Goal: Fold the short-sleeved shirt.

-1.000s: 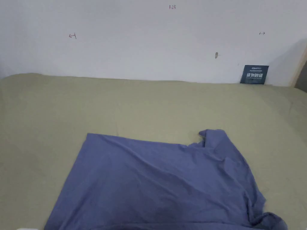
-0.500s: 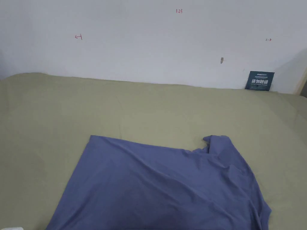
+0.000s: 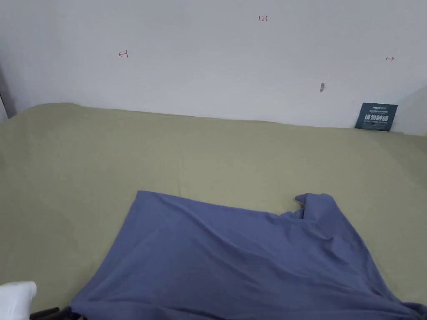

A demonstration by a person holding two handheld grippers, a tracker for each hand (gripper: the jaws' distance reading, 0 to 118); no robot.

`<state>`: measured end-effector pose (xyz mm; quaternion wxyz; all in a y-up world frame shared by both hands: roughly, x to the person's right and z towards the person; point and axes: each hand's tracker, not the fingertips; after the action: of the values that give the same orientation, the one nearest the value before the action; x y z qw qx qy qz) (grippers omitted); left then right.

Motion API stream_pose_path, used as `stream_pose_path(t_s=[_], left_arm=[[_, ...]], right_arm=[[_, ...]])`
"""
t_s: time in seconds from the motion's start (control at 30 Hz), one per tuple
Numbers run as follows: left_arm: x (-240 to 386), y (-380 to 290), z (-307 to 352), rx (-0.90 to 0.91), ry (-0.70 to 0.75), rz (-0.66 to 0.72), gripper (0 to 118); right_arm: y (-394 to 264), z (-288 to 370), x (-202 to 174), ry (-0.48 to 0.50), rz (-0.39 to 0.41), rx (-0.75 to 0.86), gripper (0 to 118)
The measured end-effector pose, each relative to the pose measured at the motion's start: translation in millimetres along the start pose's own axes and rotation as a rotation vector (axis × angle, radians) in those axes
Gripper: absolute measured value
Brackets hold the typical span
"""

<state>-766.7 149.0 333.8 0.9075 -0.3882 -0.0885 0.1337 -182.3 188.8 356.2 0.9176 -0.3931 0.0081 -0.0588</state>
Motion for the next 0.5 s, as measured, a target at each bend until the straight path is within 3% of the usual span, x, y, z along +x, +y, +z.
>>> stream_pose_path(t_s=[0.2,0.33,0.5], left_arm=[[6.5,62.1,-15.0,0.000,-0.028,0.008,9],[12.6,101.9,-49.8,-0.056,-0.016,-0.009,9],[14.9,121.4,-112.6,-0.189,0.077,-0.066,9]], right_arm=[[56.0,-36.5,8.6,0.023,0.034,-0.040,5],[90.1,-76.3,7.7,-0.012,0.105,-0.082,5],[100.5,-146.8,20.2,-0.028,0.051,-0.201,5]])
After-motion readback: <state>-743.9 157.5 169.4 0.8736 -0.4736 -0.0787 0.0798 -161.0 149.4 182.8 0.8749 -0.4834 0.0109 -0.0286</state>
